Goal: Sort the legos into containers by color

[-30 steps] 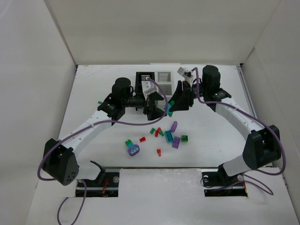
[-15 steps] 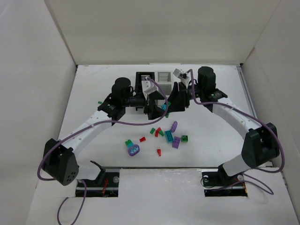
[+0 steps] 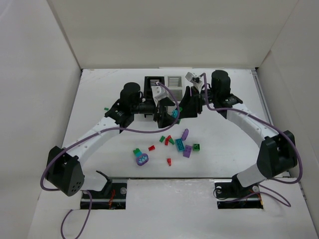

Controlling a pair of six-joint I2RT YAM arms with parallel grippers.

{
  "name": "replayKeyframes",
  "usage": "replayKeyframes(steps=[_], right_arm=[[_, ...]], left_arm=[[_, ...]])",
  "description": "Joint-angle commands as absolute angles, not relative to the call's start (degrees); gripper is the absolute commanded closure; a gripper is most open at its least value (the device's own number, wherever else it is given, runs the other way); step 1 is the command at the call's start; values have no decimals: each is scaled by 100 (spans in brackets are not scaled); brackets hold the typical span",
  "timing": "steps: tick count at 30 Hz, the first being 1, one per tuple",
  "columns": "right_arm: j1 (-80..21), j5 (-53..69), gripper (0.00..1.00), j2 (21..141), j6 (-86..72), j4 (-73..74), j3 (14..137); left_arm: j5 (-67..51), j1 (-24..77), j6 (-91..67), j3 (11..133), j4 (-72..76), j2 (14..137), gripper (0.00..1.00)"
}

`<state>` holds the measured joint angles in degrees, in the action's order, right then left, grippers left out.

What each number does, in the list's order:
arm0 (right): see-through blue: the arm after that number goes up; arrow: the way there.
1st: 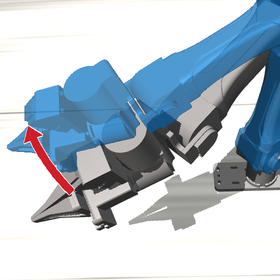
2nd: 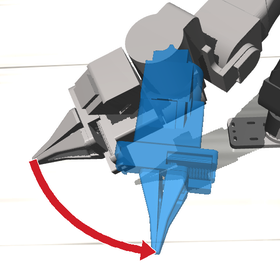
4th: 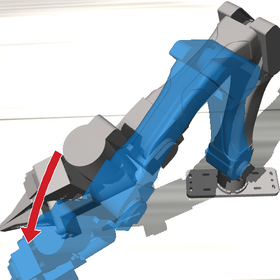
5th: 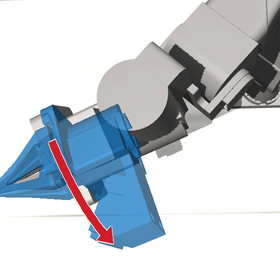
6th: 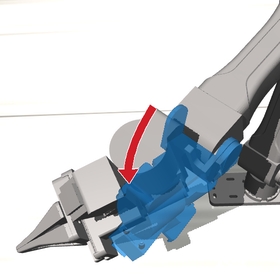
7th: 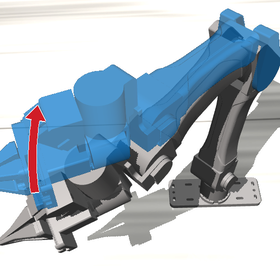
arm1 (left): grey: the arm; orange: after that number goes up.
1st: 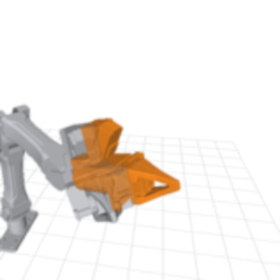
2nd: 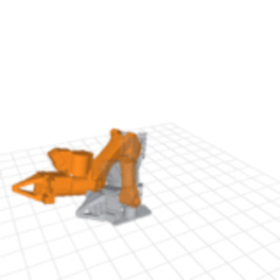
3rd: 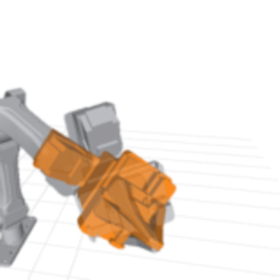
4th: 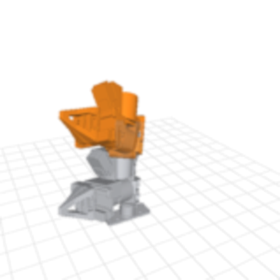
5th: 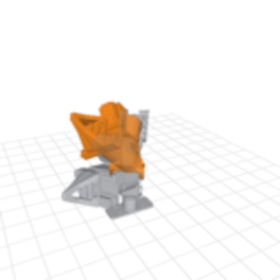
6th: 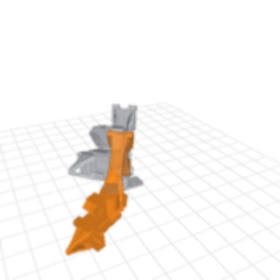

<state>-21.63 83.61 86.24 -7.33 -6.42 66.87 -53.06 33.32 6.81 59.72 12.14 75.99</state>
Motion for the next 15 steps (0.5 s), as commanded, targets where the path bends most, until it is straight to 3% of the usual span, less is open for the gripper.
replayKeyframes(steps=[1,6,9,11,15], right_arm=[[-2083,8719,98,8420,-650,-800,6979],[-2083,8868,98,8420,-650,-800,6979],[-2136,8868,98,8420,-650,-800,6979],[-2136,8868,98,8420,-650,-800,6979],[-2188,8868,98,8525,-650,-800,6979]], left_arm=[[-5291,3340,791,6056,1274,7392,7],[-5291,3340,791,6056,1397,7461,16],[-5344,3340,791,6108,1458,7523,32],[-5396,3340,729,6108,1511,7523,34],[-5458,3340,668,6108,1687,7576,63]])
